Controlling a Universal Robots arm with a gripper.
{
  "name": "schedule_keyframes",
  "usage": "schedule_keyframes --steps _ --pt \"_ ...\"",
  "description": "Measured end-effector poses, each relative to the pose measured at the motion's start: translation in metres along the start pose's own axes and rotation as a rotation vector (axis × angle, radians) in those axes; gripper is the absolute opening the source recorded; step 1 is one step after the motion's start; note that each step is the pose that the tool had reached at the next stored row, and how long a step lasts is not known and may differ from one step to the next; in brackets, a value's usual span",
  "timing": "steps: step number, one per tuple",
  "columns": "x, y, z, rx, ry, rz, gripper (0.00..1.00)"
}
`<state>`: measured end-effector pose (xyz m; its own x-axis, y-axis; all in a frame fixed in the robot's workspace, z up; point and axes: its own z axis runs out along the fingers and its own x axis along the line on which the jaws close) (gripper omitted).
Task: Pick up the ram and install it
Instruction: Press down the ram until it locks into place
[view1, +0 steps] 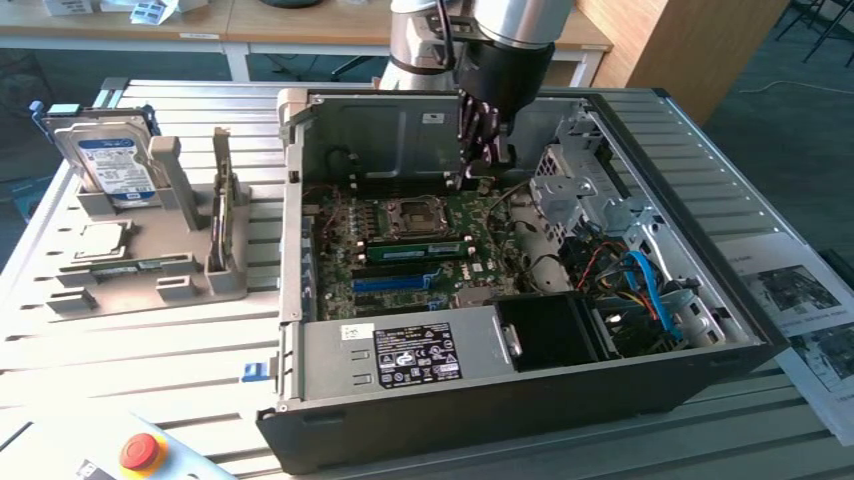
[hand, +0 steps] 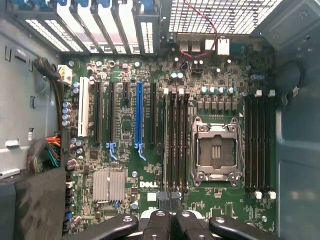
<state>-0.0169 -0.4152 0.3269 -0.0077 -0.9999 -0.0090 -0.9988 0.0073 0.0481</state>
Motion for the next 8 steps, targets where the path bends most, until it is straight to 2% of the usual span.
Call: schedule_keyframes --steps 8 --pt "0.0000 -0.0090 -0.0004 0.0000 0.0000 -0.002 0.11"
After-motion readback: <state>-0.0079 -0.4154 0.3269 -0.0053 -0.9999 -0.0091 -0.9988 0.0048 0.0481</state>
